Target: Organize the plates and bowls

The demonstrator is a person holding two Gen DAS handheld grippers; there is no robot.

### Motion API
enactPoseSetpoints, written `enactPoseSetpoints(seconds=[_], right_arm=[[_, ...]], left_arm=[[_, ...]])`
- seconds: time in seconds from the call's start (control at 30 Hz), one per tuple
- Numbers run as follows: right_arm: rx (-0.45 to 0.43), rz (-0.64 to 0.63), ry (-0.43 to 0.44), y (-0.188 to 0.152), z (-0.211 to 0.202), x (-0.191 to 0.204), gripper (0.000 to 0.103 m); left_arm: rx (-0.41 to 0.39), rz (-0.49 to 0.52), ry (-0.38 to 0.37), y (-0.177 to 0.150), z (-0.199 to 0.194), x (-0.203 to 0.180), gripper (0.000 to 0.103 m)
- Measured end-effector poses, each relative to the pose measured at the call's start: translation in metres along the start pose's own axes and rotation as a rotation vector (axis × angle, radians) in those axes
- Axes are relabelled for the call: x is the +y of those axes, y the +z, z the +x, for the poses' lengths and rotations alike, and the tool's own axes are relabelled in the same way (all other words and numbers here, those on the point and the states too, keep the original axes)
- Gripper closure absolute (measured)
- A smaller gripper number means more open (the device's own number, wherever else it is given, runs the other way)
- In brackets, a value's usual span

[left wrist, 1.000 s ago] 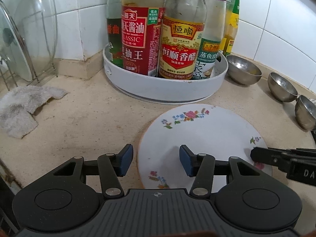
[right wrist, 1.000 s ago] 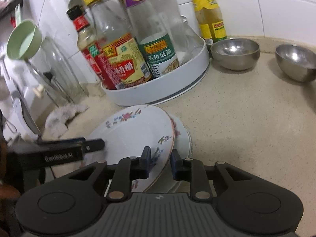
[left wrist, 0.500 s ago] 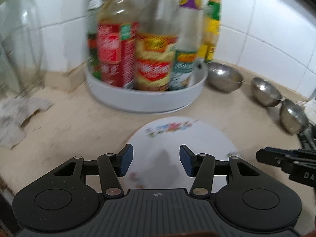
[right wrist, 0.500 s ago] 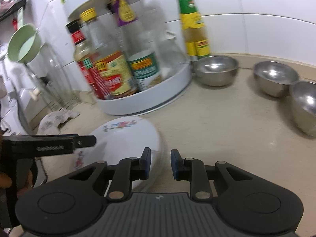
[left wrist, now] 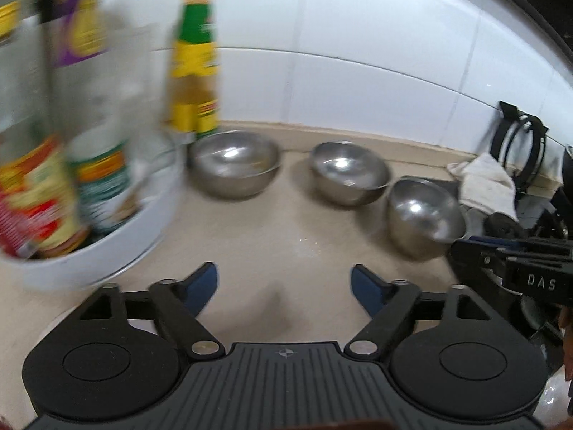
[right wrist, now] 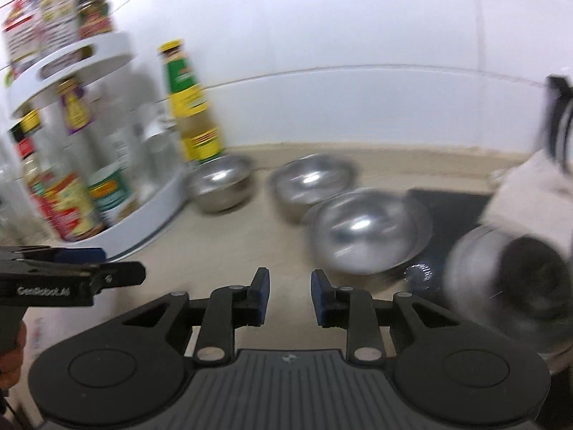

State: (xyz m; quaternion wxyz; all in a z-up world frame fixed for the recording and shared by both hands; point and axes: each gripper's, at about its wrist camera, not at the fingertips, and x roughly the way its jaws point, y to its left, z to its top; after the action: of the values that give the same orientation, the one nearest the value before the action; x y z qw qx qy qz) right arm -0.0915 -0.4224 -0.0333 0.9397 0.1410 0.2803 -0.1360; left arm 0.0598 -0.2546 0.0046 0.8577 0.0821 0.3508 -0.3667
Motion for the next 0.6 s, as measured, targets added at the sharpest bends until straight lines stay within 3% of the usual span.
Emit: enactPoseSetpoints(seconds=[0.23,0.4,0.6], right_arm=[[0.002,-0.041,-0.097,0.032,0.007,-0.054,0.074],[0.044,-0.077,-0.083,0.049,0.030,-0.076,0.074],[0.108,-0.107,-0.005,0.073,0.066,-0.085,0.073]], left_arm=[[0.045,0.015,-0.048,0.026,0.044,-0.039,0.015],[0.066,0.021,-0.044,0.037,0.070,-0.054,0.015],[0.099,-0.047,-0.013,0.053,0.089,-0.039,0.015]])
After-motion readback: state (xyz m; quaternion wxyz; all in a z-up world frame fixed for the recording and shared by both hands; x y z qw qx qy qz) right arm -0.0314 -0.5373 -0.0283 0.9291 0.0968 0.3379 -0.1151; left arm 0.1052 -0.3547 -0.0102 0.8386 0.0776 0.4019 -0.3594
